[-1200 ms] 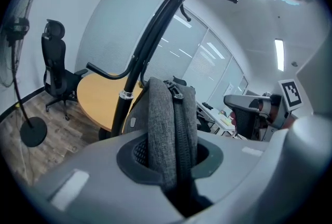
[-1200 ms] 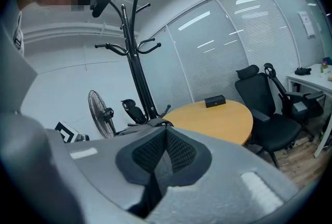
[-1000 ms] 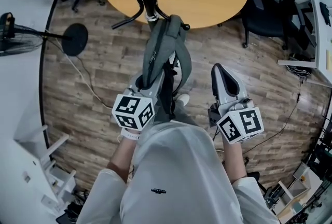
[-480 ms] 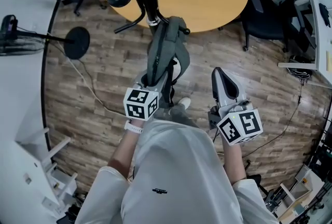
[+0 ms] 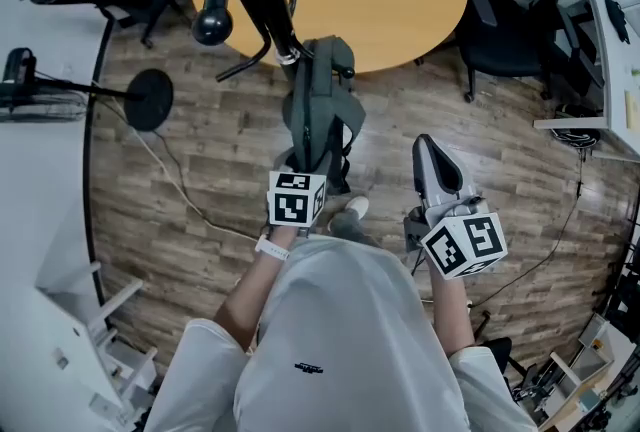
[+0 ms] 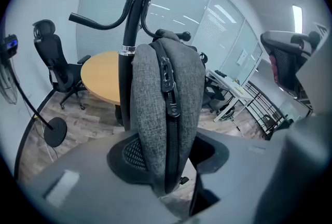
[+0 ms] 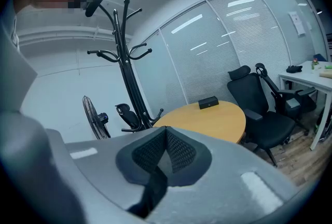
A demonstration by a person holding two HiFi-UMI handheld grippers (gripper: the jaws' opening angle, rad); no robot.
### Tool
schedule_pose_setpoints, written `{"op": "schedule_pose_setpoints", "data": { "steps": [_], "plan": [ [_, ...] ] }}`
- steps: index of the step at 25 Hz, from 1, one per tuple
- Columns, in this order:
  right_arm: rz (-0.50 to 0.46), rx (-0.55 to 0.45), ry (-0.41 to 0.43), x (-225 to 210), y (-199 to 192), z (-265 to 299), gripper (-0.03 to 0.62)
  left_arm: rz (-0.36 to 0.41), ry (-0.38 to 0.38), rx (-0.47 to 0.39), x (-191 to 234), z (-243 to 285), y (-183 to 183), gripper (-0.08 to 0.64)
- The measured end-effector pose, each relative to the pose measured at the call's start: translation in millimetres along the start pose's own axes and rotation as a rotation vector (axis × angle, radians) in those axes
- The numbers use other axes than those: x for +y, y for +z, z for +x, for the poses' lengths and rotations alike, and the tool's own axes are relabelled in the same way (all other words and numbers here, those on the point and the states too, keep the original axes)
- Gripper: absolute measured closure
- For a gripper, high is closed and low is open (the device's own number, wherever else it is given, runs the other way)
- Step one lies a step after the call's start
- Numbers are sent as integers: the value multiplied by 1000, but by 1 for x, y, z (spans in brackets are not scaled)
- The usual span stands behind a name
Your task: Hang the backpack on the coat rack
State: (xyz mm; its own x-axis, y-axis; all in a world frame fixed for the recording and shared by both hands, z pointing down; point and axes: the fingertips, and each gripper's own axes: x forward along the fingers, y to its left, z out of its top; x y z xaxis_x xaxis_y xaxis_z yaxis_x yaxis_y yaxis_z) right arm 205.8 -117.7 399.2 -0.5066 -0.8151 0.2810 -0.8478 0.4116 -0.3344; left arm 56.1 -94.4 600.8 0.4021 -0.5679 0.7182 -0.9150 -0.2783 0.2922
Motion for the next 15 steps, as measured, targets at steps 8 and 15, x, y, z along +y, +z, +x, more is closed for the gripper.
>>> {"op": "schedule_pose_setpoints", "data": {
  "steps": [8,15],
  "plan": [
    [3,-15,-6,-11,6,-8,591,24,-8,54,0,-5,0,339],
    [25,-19,-5,-18,0,-11,591,20,30,58,3,-17,-1,325]
  ]
}}
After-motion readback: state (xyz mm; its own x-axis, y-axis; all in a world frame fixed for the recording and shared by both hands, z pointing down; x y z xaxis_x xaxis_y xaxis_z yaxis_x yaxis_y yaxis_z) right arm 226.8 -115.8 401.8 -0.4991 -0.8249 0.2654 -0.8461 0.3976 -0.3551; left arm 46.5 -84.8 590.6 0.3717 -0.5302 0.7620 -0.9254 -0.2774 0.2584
